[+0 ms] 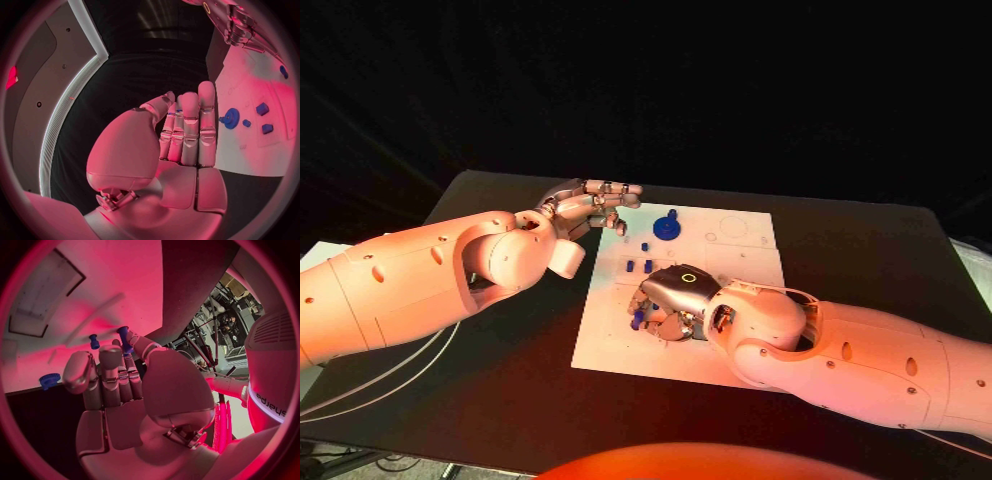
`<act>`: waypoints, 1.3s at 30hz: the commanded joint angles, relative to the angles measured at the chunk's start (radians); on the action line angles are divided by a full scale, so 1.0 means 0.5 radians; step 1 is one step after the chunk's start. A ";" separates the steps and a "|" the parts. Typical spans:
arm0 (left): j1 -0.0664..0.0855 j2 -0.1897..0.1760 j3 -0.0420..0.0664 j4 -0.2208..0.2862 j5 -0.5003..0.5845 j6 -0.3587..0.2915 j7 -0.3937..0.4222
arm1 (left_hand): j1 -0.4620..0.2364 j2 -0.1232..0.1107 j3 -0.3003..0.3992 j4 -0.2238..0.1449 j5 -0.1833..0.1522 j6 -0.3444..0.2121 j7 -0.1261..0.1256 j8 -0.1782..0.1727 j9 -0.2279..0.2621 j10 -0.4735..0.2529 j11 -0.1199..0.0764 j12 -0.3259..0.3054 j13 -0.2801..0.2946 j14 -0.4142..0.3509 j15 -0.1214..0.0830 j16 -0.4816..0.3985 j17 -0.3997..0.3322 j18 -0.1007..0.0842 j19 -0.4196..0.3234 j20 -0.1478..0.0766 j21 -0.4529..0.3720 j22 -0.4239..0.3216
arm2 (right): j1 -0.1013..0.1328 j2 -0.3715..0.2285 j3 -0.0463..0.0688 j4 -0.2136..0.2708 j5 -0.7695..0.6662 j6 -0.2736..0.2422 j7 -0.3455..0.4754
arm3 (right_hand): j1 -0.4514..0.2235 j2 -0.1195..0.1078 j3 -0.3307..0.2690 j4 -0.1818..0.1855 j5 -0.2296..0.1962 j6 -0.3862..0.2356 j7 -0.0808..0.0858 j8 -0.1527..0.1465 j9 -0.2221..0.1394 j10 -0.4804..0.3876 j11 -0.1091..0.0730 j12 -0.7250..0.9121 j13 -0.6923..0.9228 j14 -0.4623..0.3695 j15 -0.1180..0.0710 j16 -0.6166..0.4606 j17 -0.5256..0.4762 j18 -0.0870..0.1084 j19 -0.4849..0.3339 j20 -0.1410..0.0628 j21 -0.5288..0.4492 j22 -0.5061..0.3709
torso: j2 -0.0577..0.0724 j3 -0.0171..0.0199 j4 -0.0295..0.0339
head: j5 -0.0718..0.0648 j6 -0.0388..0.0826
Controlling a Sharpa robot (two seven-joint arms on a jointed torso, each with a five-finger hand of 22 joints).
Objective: Assemble the parts on the task board
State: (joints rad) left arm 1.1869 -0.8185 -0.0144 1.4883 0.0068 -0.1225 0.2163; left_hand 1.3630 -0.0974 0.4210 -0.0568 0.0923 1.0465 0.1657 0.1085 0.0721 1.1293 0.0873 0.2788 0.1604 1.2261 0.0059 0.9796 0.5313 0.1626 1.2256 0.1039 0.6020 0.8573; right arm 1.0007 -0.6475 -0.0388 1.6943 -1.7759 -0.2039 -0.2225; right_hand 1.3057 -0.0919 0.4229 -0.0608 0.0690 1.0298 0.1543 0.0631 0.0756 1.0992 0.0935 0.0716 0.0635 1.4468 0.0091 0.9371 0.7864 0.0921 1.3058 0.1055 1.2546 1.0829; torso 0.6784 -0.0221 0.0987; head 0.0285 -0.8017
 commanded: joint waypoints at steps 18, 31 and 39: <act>0.000 -0.003 0.001 0.000 -0.003 0.040 -0.006 | 0.000 0.009 -0.014 0.000 0.002 -0.007 -0.004 0.009 0.003 -0.016 -0.001 0.011 0.002 -0.012 -0.002 -0.009 0.002 0.038 -0.012 0.002 -0.007 -0.003 | -0.005 -0.076 -0.004 0.068 -0.024 -0.312 0.021 | 0.006 -0.047 -0.217 0.016 0.062 -0.141 0.025 0.011 -0.010 -0.186 0.029 0.064 0.007 -0.046 0.011 -0.174 -0.225 0.064 -0.080 0.019 -0.126 -0.166 | -0.001 0.0032 -0.004 | -0.018 0.017; 0.000 -0.019 0.001 0.006 -0.003 0.038 -0.007 | -0.001 0.008 -0.015 0.000 0.001 -0.007 -0.004 0.010 0.003 -0.017 0.000 0.012 0.002 -0.016 -0.002 -0.014 -0.008 0.039 -0.014 0.002 -0.013 -0.007 | 0.088 -0.514 0.032 0.323 0.413 -0.368 -0.068 | -0.079 -0.017 -0.296 0.117 0.147 -0.044 0.022 0.029 0.001 0.166 -0.015 0.281 0.054 0.019 -0.017 -0.055 -0.095 0.029 0.033 0.002 -0.016 -0.005 | -0.006 -0.0017 -0.015 | -0.085 0.049; 0.000 -0.023 0.001 0.015 -0.003 0.031 -0.002 | 0.000 0.011 -0.016 0.000 0.002 -0.005 -0.006 0.012 0.003 -0.018 -0.001 0.014 0.003 -0.018 -0.002 -0.014 -0.008 0.039 -0.015 0.002 -0.016 -0.009 | 0.147 -0.843 0.026 0.440 0.693 -0.144 -0.331 | -0.204 -0.069 -0.549 0.292 0.448 0.054 -0.094 0.132 0.028 0.558 -0.146 0.983 0.666 0.141 -0.125 0.535 0.564 -0.066 0.270 -0.108 0.319 0.456 | -0.010 -0.0061 -0.046 | -0.139 0.066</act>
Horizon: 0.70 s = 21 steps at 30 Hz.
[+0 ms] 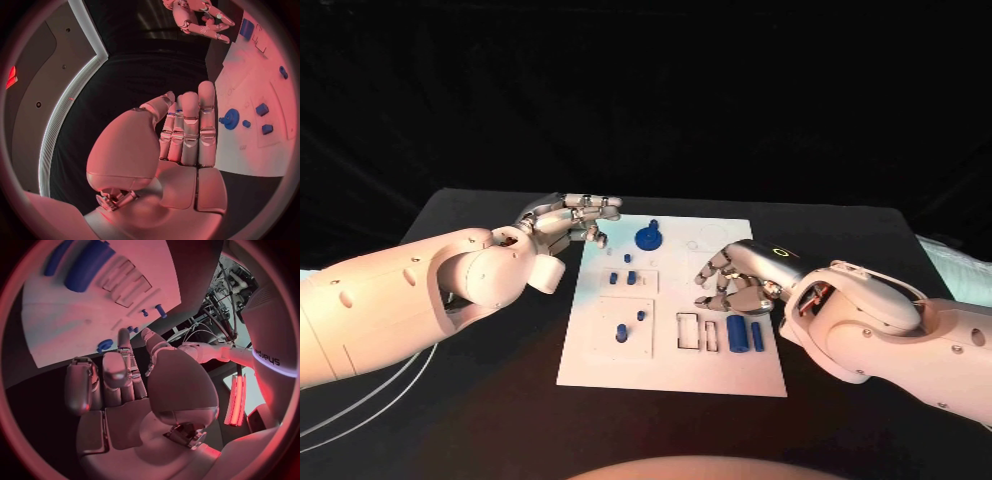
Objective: Assemble the parts on the task board
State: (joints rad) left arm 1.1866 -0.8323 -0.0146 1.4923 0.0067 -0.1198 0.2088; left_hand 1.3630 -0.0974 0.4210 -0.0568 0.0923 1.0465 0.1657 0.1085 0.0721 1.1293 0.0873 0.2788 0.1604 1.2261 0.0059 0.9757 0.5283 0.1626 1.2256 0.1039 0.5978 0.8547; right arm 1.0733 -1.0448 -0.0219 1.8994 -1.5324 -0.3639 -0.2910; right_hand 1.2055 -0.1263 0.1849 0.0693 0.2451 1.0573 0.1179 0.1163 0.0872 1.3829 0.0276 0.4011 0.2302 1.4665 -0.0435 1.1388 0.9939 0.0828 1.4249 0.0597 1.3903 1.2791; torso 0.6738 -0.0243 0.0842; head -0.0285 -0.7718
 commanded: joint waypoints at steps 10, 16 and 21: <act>-0.001 0.016 0.000 0.003 -0.003 0.020 0.013 | 0.000 0.011 -0.017 0.000 0.001 -0.004 -0.007 0.014 0.004 -0.018 -0.002 0.016 0.003 -0.019 -0.002 -0.007 -0.004 0.039 -0.016 0.002 -0.009 -0.004 | -0.005 -0.227 -0.054 0.084 0.164 0.267 -0.440 | 0.061 0.093 -0.372 0.254 0.205 -0.059 -0.019 0.178 0.024 -0.025 -0.007 1.612 1.815 0.133 -0.010 0.538 0.654 -0.083 0.102 -0.001 0.163 0.242 | -0.001 -0.0045 -0.030 | -0.069 0.017; -0.006 0.019 -0.001 0.000 -0.003 0.021 0.013 | 0.000 0.011 -0.017 0.000 0.001 -0.004 -0.007 0.014 0.004 -0.018 -0.002 0.016 0.003 -0.019 -0.002 -0.007 -0.004 0.039 -0.016 0.002 -0.009 -0.004 | -0.029 -0.223 -0.065 0.095 0.118 0.265 -0.523 | 0.074 0.115 -0.469 0.328 0.200 -0.078 -0.018 0.223 0.032 0.052 -0.003 1.798 2.049 0.159 -0.005 0.676 0.852 -0.108 0.162 0.004 0.225 0.347 | -0.002 0.0000 -0.023 | -0.071 0.011; -0.010 0.016 -0.001 -0.001 -0.003 0.021 0.012 | 0.000 0.011 -0.017 0.000 0.001 -0.004 -0.007 0.014 0.004 -0.018 -0.002 0.016 0.003 -0.019 -0.002 -0.007 -0.004 0.039 -0.016 0.002 -0.009 -0.004 | -0.037 -0.218 -0.067 0.092 0.097 0.273 -0.563 | 0.074 0.129 -0.518 0.367 0.195 -0.065 -0.026 0.252 0.046 0.076 -0.007 1.848 2.117 0.165 -0.007 0.711 0.903 -0.124 0.199 0.003 0.264 0.413 | -0.002 -0.0048 -0.024 | -0.072 0.006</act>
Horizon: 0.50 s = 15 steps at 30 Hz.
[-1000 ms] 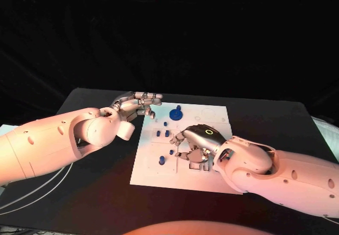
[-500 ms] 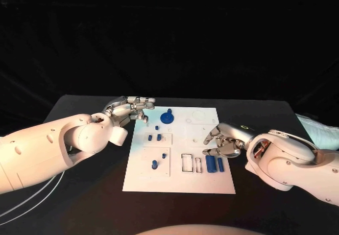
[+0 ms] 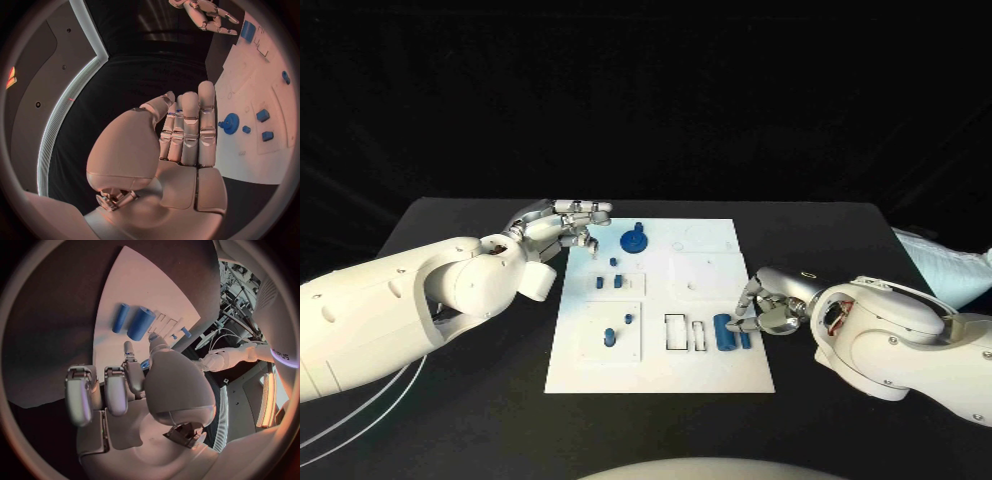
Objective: Assemble the parts on the task board
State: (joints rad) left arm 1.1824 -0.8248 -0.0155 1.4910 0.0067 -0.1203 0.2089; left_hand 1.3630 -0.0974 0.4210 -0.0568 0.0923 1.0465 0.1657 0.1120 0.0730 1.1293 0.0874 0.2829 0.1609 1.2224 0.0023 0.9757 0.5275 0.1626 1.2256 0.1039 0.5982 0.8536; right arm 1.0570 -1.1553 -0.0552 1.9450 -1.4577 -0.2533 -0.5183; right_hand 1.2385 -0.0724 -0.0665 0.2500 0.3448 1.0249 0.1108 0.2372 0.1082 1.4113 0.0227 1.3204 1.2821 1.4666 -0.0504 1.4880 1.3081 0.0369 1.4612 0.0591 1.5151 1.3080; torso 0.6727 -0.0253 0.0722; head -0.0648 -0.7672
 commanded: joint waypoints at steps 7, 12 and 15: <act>-0.004 0.000 0.000 -0.003 -0.003 0.023 0.012 | 0.000 0.011 -0.017 0.000 0.001 -0.004 -0.007 0.007 0.002 -0.018 -0.002 0.008 0.002 -0.012 0.005 -0.007 -0.002 0.039 -0.016 0.002 -0.009 -0.002 | -0.012 0.026 -0.002 -0.003 -0.059 0.053 -0.123 | 0.003 0.029 -0.048 0.031 -0.010 0.005 -0.015 0.027 0.016 0.021 0.000 0.017 0.031 0.166 0.005 0.022 0.287 -0.037 0.138 0.002 0.026 0.376 | 0.000 -0.0010 -0.004 | 0.008 -0.006; -0.005 0.001 0.000 -0.005 -0.003 0.026 0.010 | 0.000 0.011 -0.017 0.000 0.001 -0.004 -0.007 0.007 0.002 -0.018 -0.002 0.008 0.002 -0.012 0.005 -0.007 -0.002 0.039 -0.016 0.002 -0.009 -0.002 | -0.028 0.062 -0.002 -0.017 -0.075 0.047 -0.125 | -0.002 0.032 -0.060 0.042 -0.013 0.004 -0.016 0.031 0.020 0.020 -0.001 0.016 0.034 0.165 0.005 0.023 0.288 -0.038 0.141 0.002 0.029 0.381 | 0.000 -0.0016 -0.002 | 0.010 -0.004; -0.006 0.000 0.000 -0.006 -0.003 0.026 0.011 | 0.000 0.011 -0.017 0.000 0.001 -0.004 -0.007 0.007 0.002 -0.018 -0.002 0.008 0.002 -0.012 0.005 -0.007 -0.002 0.039 -0.016 0.002 -0.009 -0.002 | -0.038 0.085 -0.002 -0.034 -0.091 0.051 -0.126 | -0.002 0.032 -0.060 0.042 -0.013 0.004 -0.016 0.031 0.020 0.020 -0.001 0.016 0.034 0.165 0.005 0.023 0.288 -0.038 0.141 0.002 0.029 0.381 | 0.000 -0.0023 -0.001 | 0.008 -0.003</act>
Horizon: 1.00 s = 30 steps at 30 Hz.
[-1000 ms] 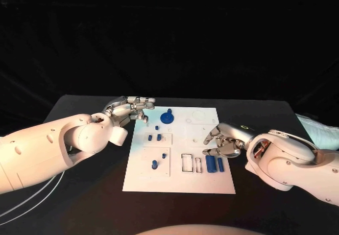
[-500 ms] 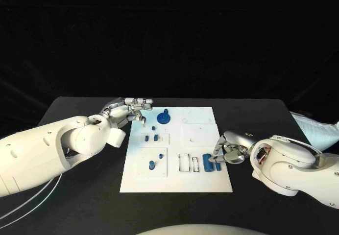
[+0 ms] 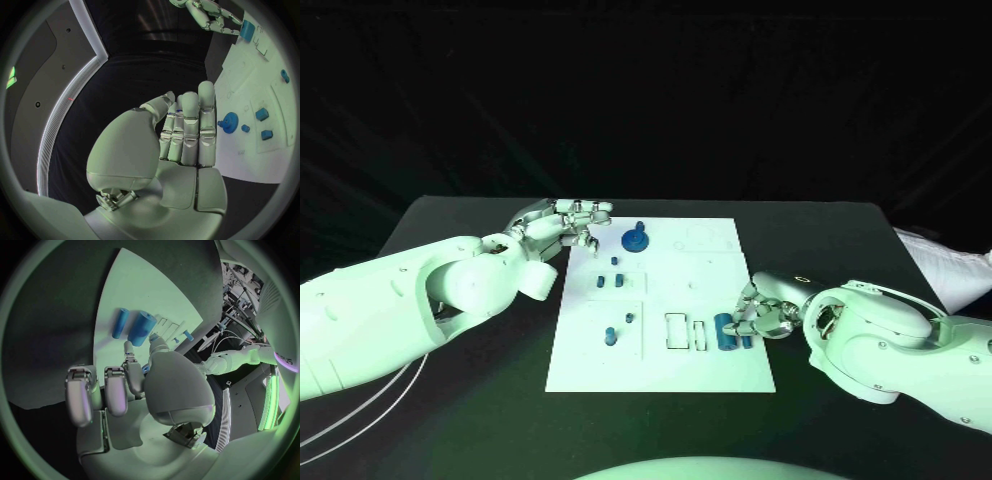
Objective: Assemble the parts on the task board
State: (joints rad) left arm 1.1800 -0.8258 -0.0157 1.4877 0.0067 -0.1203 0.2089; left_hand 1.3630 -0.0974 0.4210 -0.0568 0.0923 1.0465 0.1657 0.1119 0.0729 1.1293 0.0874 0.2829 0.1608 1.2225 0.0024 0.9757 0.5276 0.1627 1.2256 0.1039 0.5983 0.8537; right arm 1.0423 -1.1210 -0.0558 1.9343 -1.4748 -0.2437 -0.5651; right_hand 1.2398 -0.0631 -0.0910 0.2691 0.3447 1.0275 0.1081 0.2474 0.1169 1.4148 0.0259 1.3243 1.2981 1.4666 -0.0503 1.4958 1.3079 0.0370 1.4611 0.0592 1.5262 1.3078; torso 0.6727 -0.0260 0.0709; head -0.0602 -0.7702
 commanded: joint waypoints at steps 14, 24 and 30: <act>-0.002 -0.004 0.001 0.000 -0.003 0.033 0.008 | 0.000 0.011 -0.017 0.000 0.001 -0.004 -0.007 0.007 0.002 -0.018 -0.002 0.008 0.003 -0.012 0.005 -0.007 -0.002 0.039 -0.016 0.002 -0.009 -0.002 | -0.077 0.149 -0.001 -0.105 -0.076 0.103 -0.038 | -0.007 0.024 -0.022 0.017 -0.013 -0.004 -0.011 0.014 0.007 0.007 -0.007 -0.001 -0.004 0.165 0.005 0.008 0.289 -0.039 0.142 0.001 0.008 0.384 | -0.001 -0.0015 0.002 | 0.018 -0.015; -0.003 -0.006 0.001 0.001 -0.003 0.036 0.009 | -0.003 0.011 -0.020 0.001 0.002 -0.003 -0.007 0.010 0.003 -0.019 -0.002 0.011 0.003 -0.014 0.005 -0.007 -0.004 0.039 -0.017 0.002 -0.012 -0.003 | -0.086 0.165 -0.001 -0.139 -0.065 0.043 -0.053 | 0.111 0.166 0.011 -0.002 -0.032 0.029 -0.023 0.044 0.035 -0.004 -0.018 -0.023 -0.003 0.162 -0.002 0.010 0.292 -0.039 0.142 -0.002 0.009 0.386 | -0.001 -0.0017 0.000 | 0.016 -0.015; -0.003 -0.005 0.001 0.000 -0.003 0.037 0.008 | -0.003 0.011 -0.020 0.001 0.002 -0.003 -0.007 0.010 0.003 -0.019 -0.002 0.011 0.003 -0.014 0.005 -0.007 -0.004 0.039 -0.017 0.002 -0.012 -0.003 | -0.087 0.138 -0.001 -0.106 -0.054 -0.087 -0.051 | 0.179 0.240 0.053 -0.033 -0.110 0.060 -0.037 0.055 0.052 -0.003 -0.031 -0.035 -0.003 0.163 -0.012 0.012 0.296 -0.040 0.144 -0.011 0.011 0.391 | -0.001 -0.0016 0.003 | 0.010 -0.016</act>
State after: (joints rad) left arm 1.1787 -0.8297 -0.0158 1.4868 0.0067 -0.1194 0.2082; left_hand 1.3630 -0.0974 0.4143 -0.0557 0.0923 1.0465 0.1657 0.1119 0.0728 1.1257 0.0838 0.2829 0.1614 1.2224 0.0025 0.9757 0.5263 0.1627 1.2256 0.1039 0.5984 0.8538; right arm 1.0035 -1.0482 -0.0530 1.8786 -1.4992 -0.2537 -0.5743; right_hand 1.2954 0.0160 -0.0684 0.2522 0.2936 1.0455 0.0925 0.2677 0.1348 1.4160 0.0171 1.3105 1.3031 1.4666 -0.0501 1.4957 1.3075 0.0372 1.4644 0.0557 1.5261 1.3074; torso 0.6719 -0.0268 0.0714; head -0.0536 -0.7784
